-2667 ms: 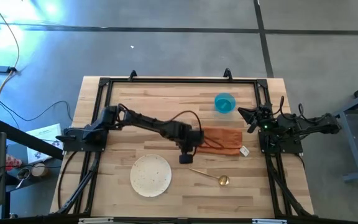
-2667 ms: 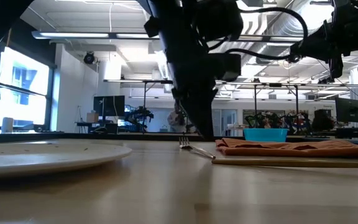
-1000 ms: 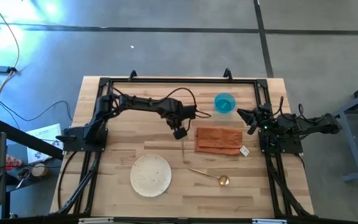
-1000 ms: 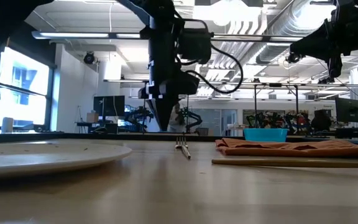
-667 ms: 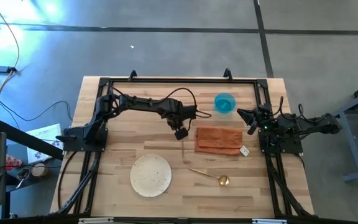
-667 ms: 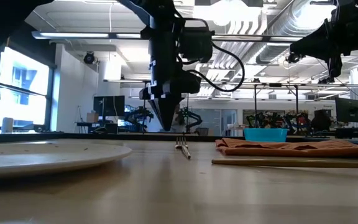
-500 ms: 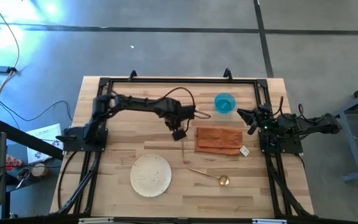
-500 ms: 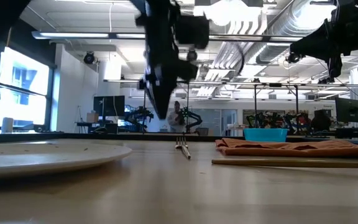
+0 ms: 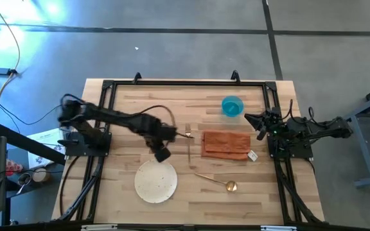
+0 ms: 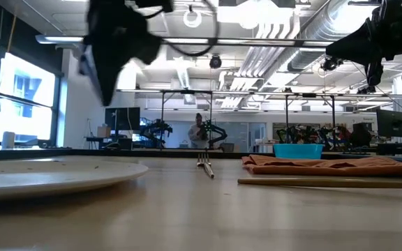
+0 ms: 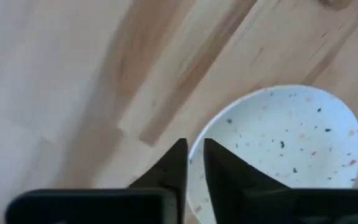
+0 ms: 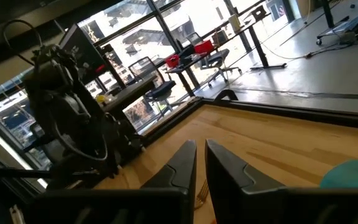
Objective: Set table place
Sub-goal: Move the white plate to the left of the gold fork
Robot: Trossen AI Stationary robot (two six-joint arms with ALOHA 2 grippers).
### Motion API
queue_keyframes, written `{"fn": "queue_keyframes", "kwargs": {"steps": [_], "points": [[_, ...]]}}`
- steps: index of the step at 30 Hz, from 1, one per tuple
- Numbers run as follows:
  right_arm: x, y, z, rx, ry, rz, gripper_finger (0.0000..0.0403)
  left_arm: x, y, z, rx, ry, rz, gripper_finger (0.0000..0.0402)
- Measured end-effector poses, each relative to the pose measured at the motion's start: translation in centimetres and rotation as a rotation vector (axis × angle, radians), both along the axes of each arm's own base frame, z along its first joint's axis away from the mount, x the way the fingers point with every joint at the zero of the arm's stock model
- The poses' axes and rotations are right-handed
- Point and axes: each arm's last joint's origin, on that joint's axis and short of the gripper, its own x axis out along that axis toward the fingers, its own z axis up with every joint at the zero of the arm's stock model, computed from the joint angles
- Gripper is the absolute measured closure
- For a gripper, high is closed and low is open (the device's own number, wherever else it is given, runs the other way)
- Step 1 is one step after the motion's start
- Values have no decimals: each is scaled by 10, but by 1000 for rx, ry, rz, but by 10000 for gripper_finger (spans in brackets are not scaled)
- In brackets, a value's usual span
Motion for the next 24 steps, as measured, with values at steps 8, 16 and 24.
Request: {"fn": "queue_keyframes", "kwargs": {"steps": [8,16,24], "points": [[0,0,0,1,-1,2,377,-48,-26,-38,-196,-229,113,257],[0,0,0,18,-7,2,377,-79,-29,-78,-290,-158,148,209],[0,0,0,20,-7,-18,377,-77,-29,-85,-292,-191,152,221]]}}
